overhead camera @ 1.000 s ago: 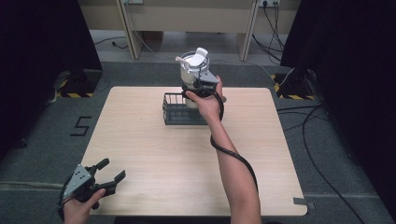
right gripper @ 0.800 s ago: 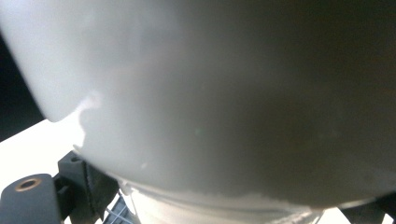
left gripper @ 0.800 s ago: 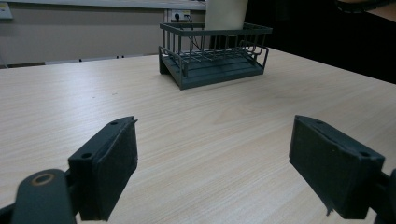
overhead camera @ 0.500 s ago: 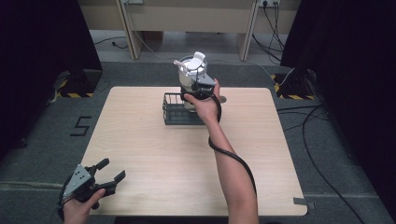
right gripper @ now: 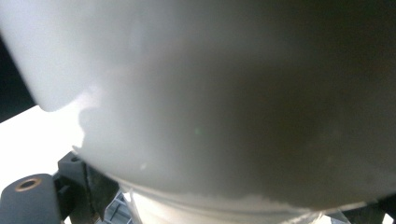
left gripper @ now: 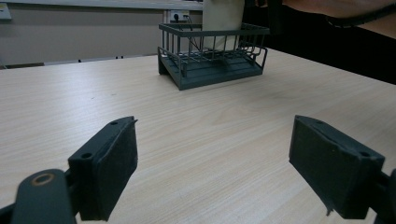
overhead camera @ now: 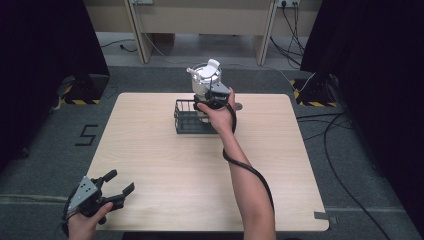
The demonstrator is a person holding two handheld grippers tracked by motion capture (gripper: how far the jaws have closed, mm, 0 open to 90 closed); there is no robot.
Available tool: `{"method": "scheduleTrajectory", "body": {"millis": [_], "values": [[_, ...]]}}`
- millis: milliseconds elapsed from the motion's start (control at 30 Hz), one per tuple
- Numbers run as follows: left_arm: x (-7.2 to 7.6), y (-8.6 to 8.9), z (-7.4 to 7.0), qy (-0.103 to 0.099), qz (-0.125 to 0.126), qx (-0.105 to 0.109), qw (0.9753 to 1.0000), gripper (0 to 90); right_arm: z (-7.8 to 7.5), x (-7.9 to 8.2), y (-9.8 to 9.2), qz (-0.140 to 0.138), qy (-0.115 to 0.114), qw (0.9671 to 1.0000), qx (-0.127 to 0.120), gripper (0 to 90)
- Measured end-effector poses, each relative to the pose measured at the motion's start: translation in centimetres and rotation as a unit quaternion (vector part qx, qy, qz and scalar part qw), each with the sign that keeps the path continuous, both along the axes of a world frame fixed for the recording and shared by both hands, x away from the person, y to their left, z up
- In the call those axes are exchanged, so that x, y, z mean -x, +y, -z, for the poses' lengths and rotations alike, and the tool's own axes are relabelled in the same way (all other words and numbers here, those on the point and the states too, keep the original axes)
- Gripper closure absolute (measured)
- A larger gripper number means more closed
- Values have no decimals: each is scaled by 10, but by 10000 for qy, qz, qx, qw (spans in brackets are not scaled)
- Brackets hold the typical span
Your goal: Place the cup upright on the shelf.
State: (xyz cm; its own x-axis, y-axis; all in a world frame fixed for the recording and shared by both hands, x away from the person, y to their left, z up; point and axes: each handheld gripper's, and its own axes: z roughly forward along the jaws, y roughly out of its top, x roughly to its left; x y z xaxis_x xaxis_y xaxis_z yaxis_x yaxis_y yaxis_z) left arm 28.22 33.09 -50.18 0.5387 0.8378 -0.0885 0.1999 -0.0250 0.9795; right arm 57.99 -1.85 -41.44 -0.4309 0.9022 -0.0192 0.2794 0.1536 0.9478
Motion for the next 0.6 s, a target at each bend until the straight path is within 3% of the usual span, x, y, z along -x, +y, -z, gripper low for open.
{"method": "scheduleTrajectory", "body": {"millis": [600], "values": [[0,0,0,-6,17,3,10000,148,10,-2,3,-4,51,10000,24,109]]}}
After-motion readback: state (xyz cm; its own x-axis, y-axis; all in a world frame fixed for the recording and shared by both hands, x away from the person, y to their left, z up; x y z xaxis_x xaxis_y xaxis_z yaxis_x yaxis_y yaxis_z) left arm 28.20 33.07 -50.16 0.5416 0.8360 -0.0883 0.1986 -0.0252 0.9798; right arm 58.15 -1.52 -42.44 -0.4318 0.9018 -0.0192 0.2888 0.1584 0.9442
